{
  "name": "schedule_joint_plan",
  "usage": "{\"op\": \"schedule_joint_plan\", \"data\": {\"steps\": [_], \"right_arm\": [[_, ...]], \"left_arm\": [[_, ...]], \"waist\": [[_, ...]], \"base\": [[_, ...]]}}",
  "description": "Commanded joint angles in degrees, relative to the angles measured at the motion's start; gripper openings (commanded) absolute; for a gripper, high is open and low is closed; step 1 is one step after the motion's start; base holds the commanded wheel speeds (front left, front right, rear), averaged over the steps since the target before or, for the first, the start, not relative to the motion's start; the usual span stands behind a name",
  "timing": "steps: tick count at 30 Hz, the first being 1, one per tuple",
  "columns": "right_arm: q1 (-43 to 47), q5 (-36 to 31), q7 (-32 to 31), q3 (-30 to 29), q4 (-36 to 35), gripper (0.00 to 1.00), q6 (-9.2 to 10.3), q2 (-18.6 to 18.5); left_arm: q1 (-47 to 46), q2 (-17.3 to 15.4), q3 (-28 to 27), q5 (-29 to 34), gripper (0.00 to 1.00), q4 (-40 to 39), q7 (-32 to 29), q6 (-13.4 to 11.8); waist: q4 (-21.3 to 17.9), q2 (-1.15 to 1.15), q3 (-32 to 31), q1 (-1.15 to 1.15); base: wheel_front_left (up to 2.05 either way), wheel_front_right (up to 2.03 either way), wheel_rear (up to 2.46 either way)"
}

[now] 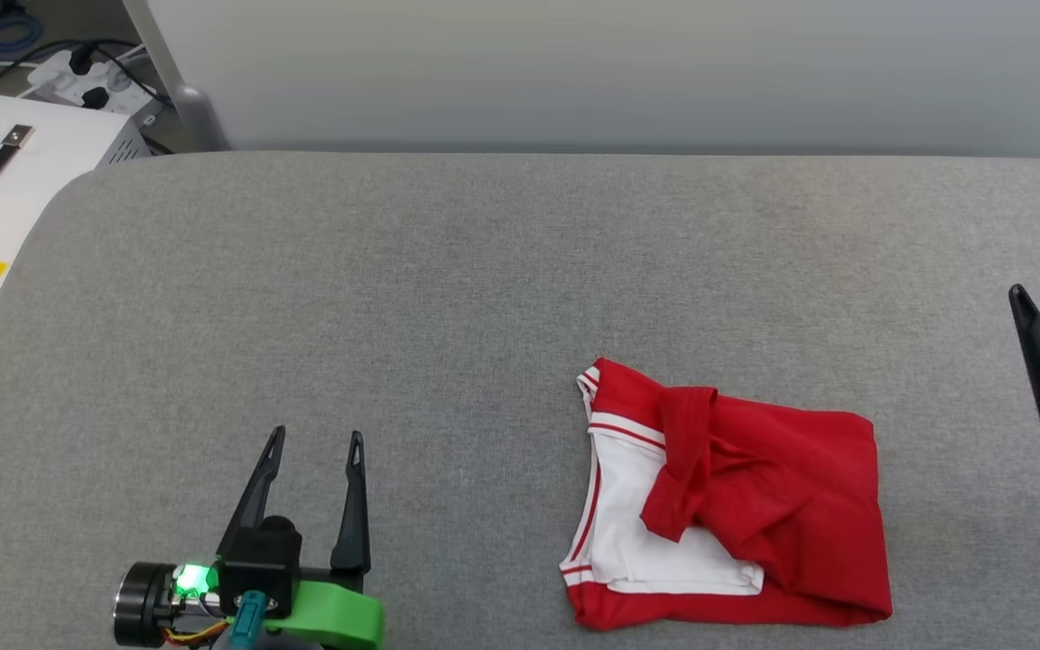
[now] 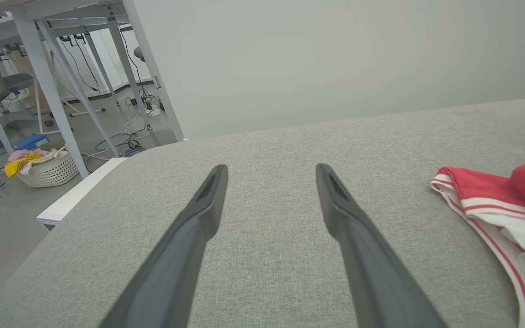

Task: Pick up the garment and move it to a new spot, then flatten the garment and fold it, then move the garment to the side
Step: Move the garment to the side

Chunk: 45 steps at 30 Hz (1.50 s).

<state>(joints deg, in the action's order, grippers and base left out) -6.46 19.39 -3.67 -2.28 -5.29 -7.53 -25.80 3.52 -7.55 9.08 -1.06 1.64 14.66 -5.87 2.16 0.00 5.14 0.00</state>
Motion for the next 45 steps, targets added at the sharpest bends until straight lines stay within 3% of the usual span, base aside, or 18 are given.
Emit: {"op": "schedule_joint_plan", "data": {"steps": [1,8,14,28,37,38,39,45], "right_arm": [[-1.7,5.6,-6.8,1.0,0.5,1.0,0.04,-3.4],[-0.7,21.5,-25.9,4.3,0.4,1.0,0.04,-8.7],[2.1,30.5,-36.8,7.2,1.3,1.0,0.04,-8.8],[-0.7,32.6,-36.2,14.4,11.2,1.0,0.04,-3.1],[-0.3,34.9,-33.4,21.1,13.6,1.0,0.04,-4.4],[-0.4,35.1,-32.5,21.6,13.5,0.31,0.04,-4.8],[-0.6,35.2,-31.8,21.9,13.3,0.0,0.04,-5.0],[-2.4,36.3,-26.9,22.4,10.9,0.0,0.04,-7.0]], "left_arm": [[-1.5,-0.1,0.1,0.2,1.0,0.0,0.3,-0.1],[-2.9,0.2,0.7,0.2,1.0,-0.2,0.3,-0.1],[-4.7,0.5,1.3,0.3,1.0,-0.2,0.3,0.2],[-7.8,0.6,2.3,0.6,1.0,0.3,0.3,0.5],[-8.0,0.5,2.3,0.4,1.0,0.2,0.3,0.1],[-8.0,0.5,2.3,0.4,1.0,0.2,0.3,0.0],[-8.0,0.5,2.3,0.4,1.0,0.3,0.3,0.0],[-7.7,0.5,2.3,0.3,1.0,0.5,0.3,-0.2]], "waist": [[0.4,0.0,0.9,0.0],[1.4,0.0,3.2,0.0],[3.2,0.0,6.1,0.0],[6.2,0.0,10.9,0.0],[6.5,0.0,11.3,0.0],[6.4,0.0,11.2,0.0],[6.3,0.0,11.1,0.0],[5.6,0.0,10.1,0.0]], "base": [[0.0,0.0,0.0],[0.0,0.0,0.0],[0.0,0.0,0.0],[0.0,0.0,0.0],[0.0,0.0,0.0],[0.0,0.0,0.0],[0.0,0.0,0.0],[0.0,0.0,0.0]]}}
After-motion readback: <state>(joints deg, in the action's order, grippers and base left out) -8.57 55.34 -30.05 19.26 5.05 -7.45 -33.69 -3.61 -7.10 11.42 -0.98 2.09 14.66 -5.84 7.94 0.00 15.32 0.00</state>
